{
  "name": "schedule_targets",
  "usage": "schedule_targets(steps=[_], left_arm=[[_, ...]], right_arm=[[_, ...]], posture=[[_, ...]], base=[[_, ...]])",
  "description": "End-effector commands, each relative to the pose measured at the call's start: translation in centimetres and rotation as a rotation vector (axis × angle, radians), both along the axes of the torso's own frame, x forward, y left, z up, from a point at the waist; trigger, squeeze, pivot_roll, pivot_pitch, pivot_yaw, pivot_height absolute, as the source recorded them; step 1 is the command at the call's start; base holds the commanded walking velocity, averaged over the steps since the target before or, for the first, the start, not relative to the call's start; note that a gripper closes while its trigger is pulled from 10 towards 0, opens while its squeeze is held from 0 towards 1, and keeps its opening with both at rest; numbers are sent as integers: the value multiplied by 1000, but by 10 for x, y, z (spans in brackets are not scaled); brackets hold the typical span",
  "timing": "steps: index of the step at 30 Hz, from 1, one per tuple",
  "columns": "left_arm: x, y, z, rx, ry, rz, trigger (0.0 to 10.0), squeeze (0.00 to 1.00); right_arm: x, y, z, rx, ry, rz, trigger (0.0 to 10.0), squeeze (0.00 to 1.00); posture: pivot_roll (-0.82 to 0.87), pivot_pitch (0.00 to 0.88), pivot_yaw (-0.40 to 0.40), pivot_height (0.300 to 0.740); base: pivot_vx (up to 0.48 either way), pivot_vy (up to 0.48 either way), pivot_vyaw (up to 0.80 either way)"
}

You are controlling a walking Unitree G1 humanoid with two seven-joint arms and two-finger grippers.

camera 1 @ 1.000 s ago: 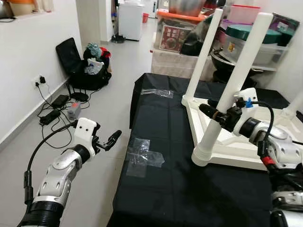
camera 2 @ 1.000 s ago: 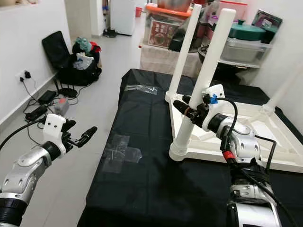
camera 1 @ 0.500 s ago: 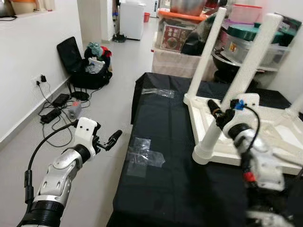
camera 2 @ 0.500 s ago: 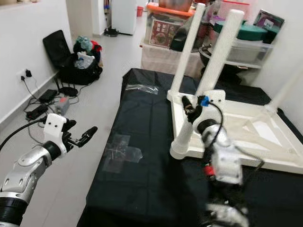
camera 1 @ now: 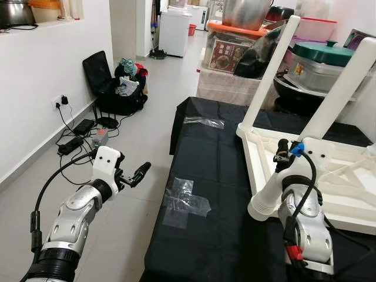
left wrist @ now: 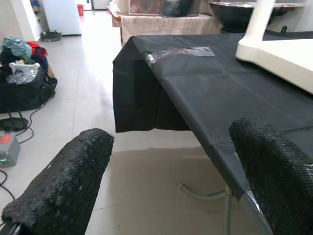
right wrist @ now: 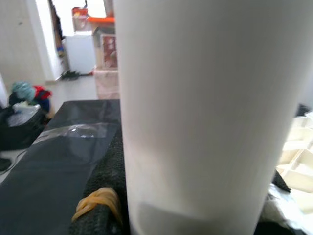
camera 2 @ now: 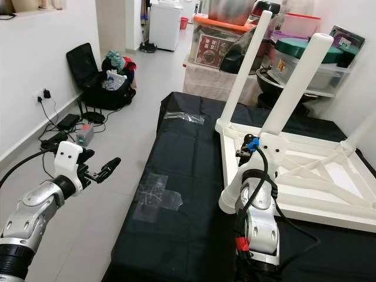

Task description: Building children table

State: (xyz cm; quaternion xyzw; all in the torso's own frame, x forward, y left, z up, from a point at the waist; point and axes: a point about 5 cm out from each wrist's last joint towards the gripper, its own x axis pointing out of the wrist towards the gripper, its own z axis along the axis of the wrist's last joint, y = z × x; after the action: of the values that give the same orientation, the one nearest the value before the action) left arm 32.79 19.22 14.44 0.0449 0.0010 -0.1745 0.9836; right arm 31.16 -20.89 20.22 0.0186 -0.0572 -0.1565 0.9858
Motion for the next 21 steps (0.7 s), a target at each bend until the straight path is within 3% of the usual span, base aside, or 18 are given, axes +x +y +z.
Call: schedule_targets(steps=[1, 2, 3, 4, 6, 7, 8, 12, 13, 15, 17, 18, 21], left_arm=[[0, -3, -1, 1, 1, -12, 10000, 0], [-1, -2, -2, -1, 3, -13, 10000, 0], [-1, -2, -2, -1, 3, -13, 10000, 0], [-1, -2, -2, -3, 5, -12, 10000, 0], [-1, -2, -2, -3, 5, -12, 10000, 0], [0, -1, -2, -2, 5, -10, 10000, 0], [0, 0, -2, -2, 5, -9, 10000, 0], [0, 0, -2, -2, 5, -8, 10000, 0], [1, -1, -3, 0, 5, -9, 10000, 0], [1, -4, -3, 2, 2, -8, 10000, 0], [1, -4, -3, 2, 2, -8, 10000, 0], [0, -5, -2, 2, 0, -7, 10000, 0], [-1, -5, -2, 1, -2, -5, 10000, 0]], right_arm=[[-1, -8, -22, -28, 101, -21, 10000, 0], [3, -10, -12, -39, 77, -15, 10000, 424], [3, -10, -12, -39, 77, -15, 10000, 424], [4, -12, -2, -44, 52, -22, 10000, 1000], [4, -12, -2, -44, 52, -22, 10000, 1000], [9, -12, 14, -38, 2, 68, 10000, 0], [13, -12, 25, -38, -34, 141, 10000, 0], [13, -8, 36, -35, -72, 243, 10000, 0], [13, -6, 44, -54, -97, 354, 10000, 0], [10, -10, 50, -219, -74, 733, 10000, 0], [10, -10, 50, -219, -74, 733, 10000, 0], [7, -13, 49, -263, -41, 847, 10000, 0], [10, -19, 40, -290, 29, 928, 10000, 0]], posture=[[71, 0, -113, 740], [70, 0, -113, 740], [70, 0, -113, 740], [70, 0, -115, 740], [70, 0, -115, 740], [69, 0, -116, 740], [69, 0, -116, 740], [70, 0, -116, 740], [70, 0, -117, 740], [77, 0, -126, 740], [77, 0, -126, 740], [77, 0, -126, 740], [86, 0, -134, 740]], base=[[0, 0, 0], [0, 0, 0], [0, 0, 0], [0, 0, 0], [0, 0, 0], [0, 0, 0], [0, 0, 0], [0, 0, 0], [0, 0, 0], [0, 0, 0], [0, 0, 0], [0, 0, 0], [0, 0, 0]])
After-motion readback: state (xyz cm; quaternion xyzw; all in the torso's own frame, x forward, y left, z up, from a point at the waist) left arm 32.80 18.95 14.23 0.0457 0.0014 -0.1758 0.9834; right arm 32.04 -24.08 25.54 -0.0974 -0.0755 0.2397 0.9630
